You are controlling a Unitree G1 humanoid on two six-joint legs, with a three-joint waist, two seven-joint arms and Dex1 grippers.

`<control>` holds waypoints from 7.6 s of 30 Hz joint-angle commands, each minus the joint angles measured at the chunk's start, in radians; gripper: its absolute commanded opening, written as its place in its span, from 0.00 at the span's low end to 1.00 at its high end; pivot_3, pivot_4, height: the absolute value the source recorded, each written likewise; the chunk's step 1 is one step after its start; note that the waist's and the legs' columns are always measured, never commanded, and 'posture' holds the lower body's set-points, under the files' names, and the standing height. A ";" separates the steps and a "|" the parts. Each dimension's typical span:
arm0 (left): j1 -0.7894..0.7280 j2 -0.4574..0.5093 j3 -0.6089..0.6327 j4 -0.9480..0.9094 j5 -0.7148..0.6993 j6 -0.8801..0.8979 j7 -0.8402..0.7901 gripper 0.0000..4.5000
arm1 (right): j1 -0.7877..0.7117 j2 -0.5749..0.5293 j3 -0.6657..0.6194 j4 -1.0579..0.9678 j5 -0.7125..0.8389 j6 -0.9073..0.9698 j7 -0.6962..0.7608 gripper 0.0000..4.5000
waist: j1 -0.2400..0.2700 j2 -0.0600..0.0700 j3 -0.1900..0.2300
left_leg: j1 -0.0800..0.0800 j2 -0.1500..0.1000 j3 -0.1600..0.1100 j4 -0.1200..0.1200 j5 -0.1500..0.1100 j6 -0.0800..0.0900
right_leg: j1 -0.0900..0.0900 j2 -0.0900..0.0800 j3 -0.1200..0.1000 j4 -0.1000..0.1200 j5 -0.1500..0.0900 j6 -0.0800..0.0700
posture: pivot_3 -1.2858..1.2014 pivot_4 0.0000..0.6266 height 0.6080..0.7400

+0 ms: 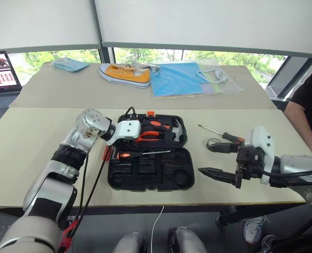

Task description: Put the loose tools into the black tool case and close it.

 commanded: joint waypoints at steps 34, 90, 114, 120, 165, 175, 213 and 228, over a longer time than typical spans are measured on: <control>-0.031 -0.043 -0.013 0.105 0.032 -0.095 0.015 0.01 | 0.052 0.012 -0.055 -0.051 0.003 -0.013 -0.044 1.00 | 0.006 0.002 -0.002 | 0.001 -0.002 0.000 0.002 -0.001 0.002 | 0.003 -0.005 -0.002 0.000 0.002 0.004 | 0.52 0.24 0.84; 0.461 0.536 0.450 -0.758 -0.660 0.719 -0.069 1.00 | -0.717 0.238 0.504 0.638 -0.561 -0.243 0.507 0.22 | -0.057 0.023 0.013 | 0.001 0.002 -0.001 -0.001 0.007 -0.011 | 0.002 -0.009 -0.020 0.008 -0.003 -0.006 | 0.52 0.24 0.84; 0.420 0.510 0.420 -0.735 -0.656 0.693 -0.019 1.00 | -0.753 0.334 0.679 0.720 -0.758 -0.298 0.443 0.22 | -0.048 0.018 0.014 | -0.001 -0.002 -0.001 0.001 0.007 -0.011 | -0.002 -0.013 -0.021 0.014 -0.005 -0.008 | 0.52 0.24 0.84; 0.393 0.495 0.400 -0.718 -0.645 0.686 -0.022 1.00 | -0.781 0.381 0.614 0.653 -0.686 -0.178 0.426 0.70 | -0.050 0.018 0.014 | -0.001 -0.002 -0.001 0.000 0.007 -0.011 | -0.002 -0.013 -0.021 0.014 -0.005 -0.008 | 0.52 0.24 0.84; 1.179 0.255 1.113 -0.990 -0.624 0.886 0.519 1.00 | -0.536 0.295 0.137 0.151 -0.106 0.252 0.278 0.72 | -0.049 0.016 0.013 | 0.001 -0.001 -0.002 -0.012 0.007 -0.012 | -0.003 -0.013 -0.023 0.006 -0.006 -0.010 | 0.52 0.24 0.84; 1.128 0.242 1.048 -1.064 -0.675 1.070 0.729 1.00 | -0.459 0.241 0.137 0.090 -0.048 0.243 0.184 1.00 | -0.007 0.015 0.013 | 0.002 -0.001 -0.002 -0.012 0.004 -0.022 | 0.002 -0.016 -0.023 0.002 -0.004 -0.002 | 0.52 0.24 0.84; 0.280 0.229 0.359 -0.472 -0.438 1.268 0.902 0.09 | -0.231 0.150 0.076 -0.118 0.100 0.271 -0.067 1.00 | -0.021 0.008 0.012 | 0.003 -0.001 -0.001 -0.013 0.013 -0.021 | 0.003 -0.015 -0.023 0.002 -0.001 0.000 | 0.52 0.24 0.84; 0.131 0.418 0.131 -0.548 -0.463 0.651 -0.035 0.09 | -0.168 0.058 0.087 -0.144 0.152 0.268 -0.041 1.00 | -0.009 0.007 0.013 | 0.000 -0.002 0.000 -0.013 0.014 -0.018 | 0.002 -0.017 -0.025 0.000 0.000 -0.003 | 0.52 0.24 0.84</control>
